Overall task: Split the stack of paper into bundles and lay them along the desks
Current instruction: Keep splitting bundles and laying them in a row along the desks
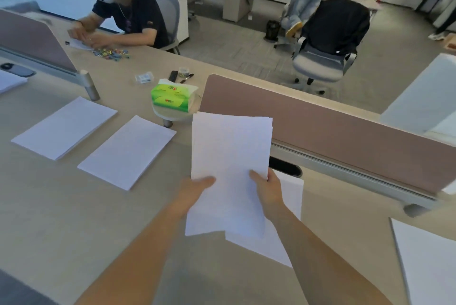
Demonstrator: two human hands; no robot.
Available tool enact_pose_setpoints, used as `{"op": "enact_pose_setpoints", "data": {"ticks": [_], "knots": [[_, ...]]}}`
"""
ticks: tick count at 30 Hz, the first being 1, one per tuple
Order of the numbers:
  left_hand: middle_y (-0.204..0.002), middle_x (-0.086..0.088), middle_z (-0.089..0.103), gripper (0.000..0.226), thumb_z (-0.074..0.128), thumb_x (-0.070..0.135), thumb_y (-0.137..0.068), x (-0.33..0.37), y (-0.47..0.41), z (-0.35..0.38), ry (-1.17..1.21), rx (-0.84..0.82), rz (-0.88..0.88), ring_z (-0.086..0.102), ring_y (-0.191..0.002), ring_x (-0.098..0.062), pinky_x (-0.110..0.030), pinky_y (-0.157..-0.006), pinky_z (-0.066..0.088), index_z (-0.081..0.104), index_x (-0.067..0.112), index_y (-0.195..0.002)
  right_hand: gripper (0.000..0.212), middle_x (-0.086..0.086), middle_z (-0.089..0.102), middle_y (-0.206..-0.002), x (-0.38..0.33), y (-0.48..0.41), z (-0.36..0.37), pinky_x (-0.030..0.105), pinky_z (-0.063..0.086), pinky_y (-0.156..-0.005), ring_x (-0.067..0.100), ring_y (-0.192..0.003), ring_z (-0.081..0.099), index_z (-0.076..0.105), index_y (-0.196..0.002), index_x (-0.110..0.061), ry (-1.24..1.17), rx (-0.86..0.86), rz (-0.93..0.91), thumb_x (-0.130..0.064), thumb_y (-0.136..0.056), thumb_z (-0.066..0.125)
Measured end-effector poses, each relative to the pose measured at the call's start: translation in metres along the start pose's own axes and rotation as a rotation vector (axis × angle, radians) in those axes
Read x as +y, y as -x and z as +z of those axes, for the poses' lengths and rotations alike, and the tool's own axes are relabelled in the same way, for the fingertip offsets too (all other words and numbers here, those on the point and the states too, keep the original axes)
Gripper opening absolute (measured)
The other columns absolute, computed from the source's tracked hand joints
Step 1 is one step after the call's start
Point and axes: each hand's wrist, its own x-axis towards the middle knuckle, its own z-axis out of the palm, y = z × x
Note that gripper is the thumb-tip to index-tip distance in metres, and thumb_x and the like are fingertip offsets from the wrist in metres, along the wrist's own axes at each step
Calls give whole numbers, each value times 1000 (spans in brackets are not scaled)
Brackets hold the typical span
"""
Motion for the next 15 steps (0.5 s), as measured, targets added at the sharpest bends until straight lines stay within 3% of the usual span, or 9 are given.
{"op": "enact_pose_setpoints", "data": {"ticks": [3,5,7,9,15], "knots": [[-101,-3,70,42,80,31,-76,10,46,56,-25,154,62,67,-97,-22,-31,-83,48,69,7,-109,41,2,75,-105,-17,23,-66,38,58,-80,22,-94,71,68,-113,-15,-90,-23,33,-31,-77,80],[-100,-4,71,38,80,30,-77,17,75,93,-33,149,106,68,-96,-24,-33,-84,50,70,9,-107,36,4,76,-101,-27,39,-111,38,59,-81,24,-91,72,71,-109,-12,-109,-38,53,-29,-78,79],[-98,-4,72,30,77,25,-80,25,102,130,-25,86,141,69,-94,-24,-35,-84,52,70,10,-106,18,1,74,-88,-39,58,-153,27,57,-62,17,-75,71,71,-98,-12,-92,-15,9,-26,-87,73],[-94,-4,72,25,77,19,-81,33,125,162,23,29,167,69,-88,-23,-34,-80,53,70,10,-103,13,-1,73,-82,-51,78,-187,21,54,-53,11,-68,69,71,-90,-15,-72,45,-66,-28,-90,69],[-105,0,75,41,85,25,-69,49,177,231,66,-327,244,71,-99,-19,-38,-87,54,72,17,-107,13,-14,74,-82,-65,149,-287,21,54,-63,3,-77,71,73,-87,-26,-48,221,-299,-36,-91,65]]}}
